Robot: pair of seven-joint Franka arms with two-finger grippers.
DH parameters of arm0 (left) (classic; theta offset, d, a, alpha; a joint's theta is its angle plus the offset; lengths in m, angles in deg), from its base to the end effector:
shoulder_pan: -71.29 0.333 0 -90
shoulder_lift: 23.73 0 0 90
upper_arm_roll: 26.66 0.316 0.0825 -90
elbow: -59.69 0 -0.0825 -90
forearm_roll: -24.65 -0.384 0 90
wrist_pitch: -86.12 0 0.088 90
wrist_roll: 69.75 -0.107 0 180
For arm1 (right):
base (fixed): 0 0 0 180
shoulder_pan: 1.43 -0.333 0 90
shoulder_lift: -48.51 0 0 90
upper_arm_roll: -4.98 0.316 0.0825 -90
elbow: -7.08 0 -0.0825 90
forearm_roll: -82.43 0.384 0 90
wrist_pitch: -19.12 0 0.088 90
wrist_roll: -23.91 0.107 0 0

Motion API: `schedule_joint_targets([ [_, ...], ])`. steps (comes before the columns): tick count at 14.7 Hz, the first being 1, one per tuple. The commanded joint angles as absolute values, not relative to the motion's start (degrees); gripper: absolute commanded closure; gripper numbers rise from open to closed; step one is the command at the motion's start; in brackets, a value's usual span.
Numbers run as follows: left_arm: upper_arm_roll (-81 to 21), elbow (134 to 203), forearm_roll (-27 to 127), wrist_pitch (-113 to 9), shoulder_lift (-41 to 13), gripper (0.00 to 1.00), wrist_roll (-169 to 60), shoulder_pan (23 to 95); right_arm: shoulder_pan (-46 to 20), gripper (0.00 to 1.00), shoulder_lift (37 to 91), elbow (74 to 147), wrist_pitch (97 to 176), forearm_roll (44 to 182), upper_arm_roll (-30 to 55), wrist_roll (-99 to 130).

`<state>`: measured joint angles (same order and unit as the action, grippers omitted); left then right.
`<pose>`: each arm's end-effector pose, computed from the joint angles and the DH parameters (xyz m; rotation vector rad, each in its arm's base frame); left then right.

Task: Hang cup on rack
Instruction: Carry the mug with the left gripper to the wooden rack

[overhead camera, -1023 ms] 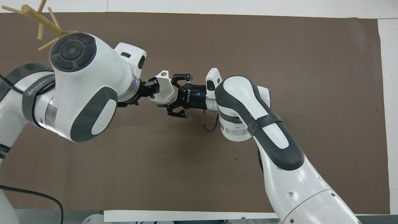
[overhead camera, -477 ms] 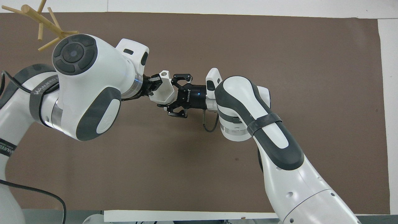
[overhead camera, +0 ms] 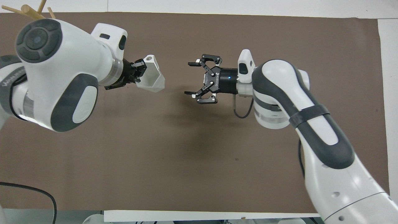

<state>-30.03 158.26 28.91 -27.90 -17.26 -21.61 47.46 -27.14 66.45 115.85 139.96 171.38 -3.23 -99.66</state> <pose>0.5442 -0.2832 0.5261 2.9259 0.5799 0.1155 0.5913 0.2416 0.3660 -1.5614 -1.4312 -1.1210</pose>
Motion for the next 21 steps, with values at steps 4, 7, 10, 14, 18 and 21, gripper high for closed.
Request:
schedule_joint_targets([
  [4, -30.1, 157.6, 28.6, -21.5, -22.2, 1.0, -31.8, 55.7, -5.0, 0.0, 62.1, 113.3, 125.1, 141.6, -2.9, -95.1],
  [7, -30.1, 157.6, 28.4, -20.5, -22.5, 1.0, -37.4, 59.2, 1.6, 0.0, 59.1, 109.7, 119.9, 128.1, -2.8, -81.0],
  [10, -30.1, 157.8, 28.4, -21.0, -22.4, 1.0, -38.0, 59.8, 2.7, 0.0, 56.7, 107.9, 120.7, 121.3, -3.0, -68.3],
  [14, -30.1, 158.0, 28.4, -21.8, -22.4, 1.0, -39.2, 61.1, 1.6, 0.0, 53.8, 100.3, 117.4, 101.9, -2.2, -50.4],
  [18, -30.1, 157.9, 28.4, -23.0, -22.2, 1.0, -40.4, 61.2, -0.5, 0.0, 53.6, 89.1, 103.2, 90.2, -2.0, -27.6],
  [21, -30.2, 158.5, 28.6, -27.8, -21.6, 1.0, -40.4, 61.9, -0.5, 0.0, 53.6, 85.3, 94.7, 84.7, -2.0, -12.9],
])
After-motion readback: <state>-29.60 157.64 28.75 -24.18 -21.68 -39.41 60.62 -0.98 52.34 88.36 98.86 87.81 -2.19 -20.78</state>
